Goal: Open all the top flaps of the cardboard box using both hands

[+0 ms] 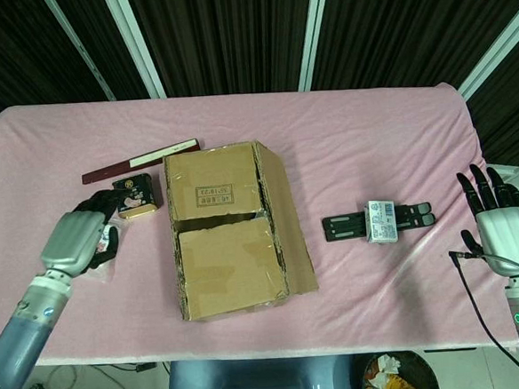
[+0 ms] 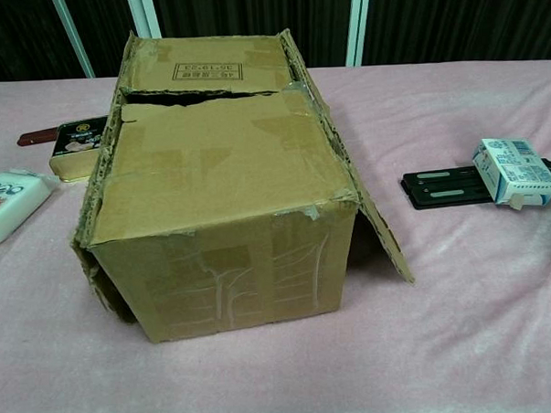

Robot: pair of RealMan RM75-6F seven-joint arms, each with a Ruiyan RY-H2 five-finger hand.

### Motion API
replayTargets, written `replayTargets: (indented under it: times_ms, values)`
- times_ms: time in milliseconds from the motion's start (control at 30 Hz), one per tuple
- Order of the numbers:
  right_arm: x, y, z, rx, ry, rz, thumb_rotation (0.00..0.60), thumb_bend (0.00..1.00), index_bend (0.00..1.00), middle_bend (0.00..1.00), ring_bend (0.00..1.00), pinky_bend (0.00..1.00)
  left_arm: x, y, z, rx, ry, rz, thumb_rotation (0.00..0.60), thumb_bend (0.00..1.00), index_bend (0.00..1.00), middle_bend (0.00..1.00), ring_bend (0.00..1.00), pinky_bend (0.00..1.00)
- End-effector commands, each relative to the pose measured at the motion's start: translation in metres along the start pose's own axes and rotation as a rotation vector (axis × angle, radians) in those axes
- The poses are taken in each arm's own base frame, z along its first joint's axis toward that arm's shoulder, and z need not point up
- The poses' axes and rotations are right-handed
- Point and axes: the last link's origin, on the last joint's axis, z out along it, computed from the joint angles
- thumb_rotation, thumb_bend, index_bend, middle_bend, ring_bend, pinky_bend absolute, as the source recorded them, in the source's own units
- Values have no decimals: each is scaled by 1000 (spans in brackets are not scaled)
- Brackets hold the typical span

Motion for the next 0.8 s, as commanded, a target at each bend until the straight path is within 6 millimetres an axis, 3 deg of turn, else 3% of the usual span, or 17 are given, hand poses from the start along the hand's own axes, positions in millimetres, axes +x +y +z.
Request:
replayTargets:
  times_ms: [33, 200, 367, 567, 800]
  values:
    - [-1, 4, 0, -12, -8, 14, 600, 330, 0, 0, 0, 231, 3, 74, 51, -116, -107, 27, 600, 784, 138, 199, 145, 256]
    - [-2, 8, 2, -19, -8, 26, 600, 333, 0, 0, 0, 230, -6, 109, 77, -116, -157, -3, 600, 820, 180, 259, 188, 299]
    - [-2, 10, 2, -25, -7, 32, 600, 332, 0, 0, 0, 231, -18, 133, 89, -128, -202, -25, 600, 842, 214, 311, 234, 353]
    - [-1, 12, 3, -34, -2, 40, 600, 333, 0, 0, 0, 231, -38, 143, 96, -106, -266, -38, 600, 855, 220, 329, 251, 374]
    - [0, 12, 3, -34, -1, 46, 600, 334, 0, 0, 0, 230, -44, 142, 98, -83, -286, -49, 600, 869, 241, 365, 282, 406]
